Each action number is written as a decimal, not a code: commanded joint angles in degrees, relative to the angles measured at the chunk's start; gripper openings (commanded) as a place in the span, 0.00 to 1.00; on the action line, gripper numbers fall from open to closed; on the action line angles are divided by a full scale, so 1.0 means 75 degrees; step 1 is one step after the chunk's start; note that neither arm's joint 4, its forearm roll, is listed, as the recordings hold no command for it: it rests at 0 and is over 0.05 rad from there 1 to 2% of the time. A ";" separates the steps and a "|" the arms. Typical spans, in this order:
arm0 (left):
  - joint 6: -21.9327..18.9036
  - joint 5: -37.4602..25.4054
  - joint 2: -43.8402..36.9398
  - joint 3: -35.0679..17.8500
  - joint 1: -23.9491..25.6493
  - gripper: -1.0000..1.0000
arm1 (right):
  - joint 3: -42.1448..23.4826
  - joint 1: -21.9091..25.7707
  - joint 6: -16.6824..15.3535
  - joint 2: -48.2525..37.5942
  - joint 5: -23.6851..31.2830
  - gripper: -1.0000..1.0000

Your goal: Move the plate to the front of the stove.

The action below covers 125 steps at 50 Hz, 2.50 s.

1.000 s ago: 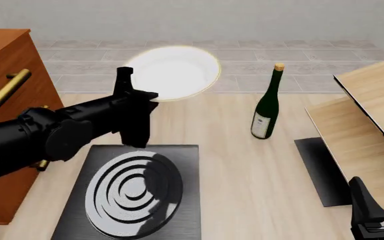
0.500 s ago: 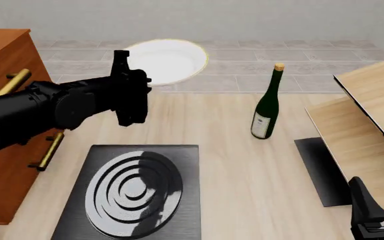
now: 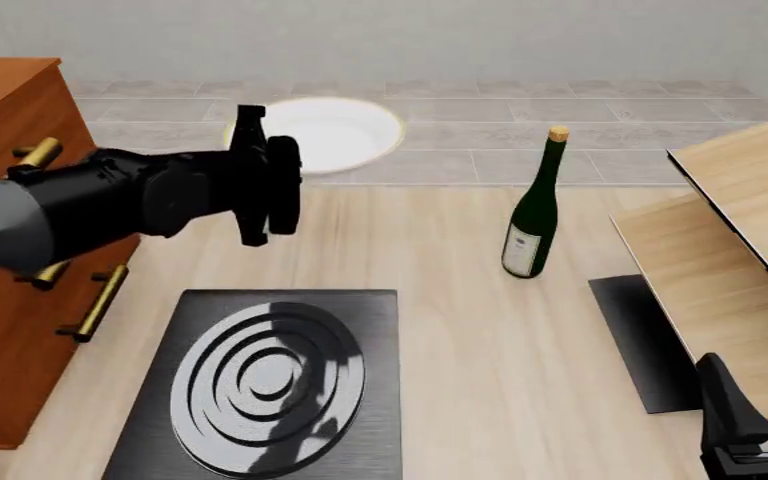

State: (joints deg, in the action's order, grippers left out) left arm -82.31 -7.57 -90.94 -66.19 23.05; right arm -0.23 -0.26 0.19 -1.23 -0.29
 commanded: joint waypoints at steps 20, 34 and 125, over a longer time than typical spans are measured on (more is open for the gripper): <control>0.0072 -0.0246 -0.0755 -0.0560 -0.0267 0.00 | 0.0001 0.0002 0.0008 -0.0045 -0.0020 1.00; 0.0096 -0.0083 -0.1006 -0.0503 -0.0362 0.00 | 0.0002 0.0002 0.0011 -0.0074 -0.0035 1.00; 0.0143 0.0946 -0.2599 -0.0337 -0.0724 0.00 | 0.0002 0.0000 0.0008 -0.0071 -0.0033 1.00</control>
State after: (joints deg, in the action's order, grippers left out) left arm -80.86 -1.58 -109.58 -68.65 17.96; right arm -0.22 -0.26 0.26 -1.75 -0.54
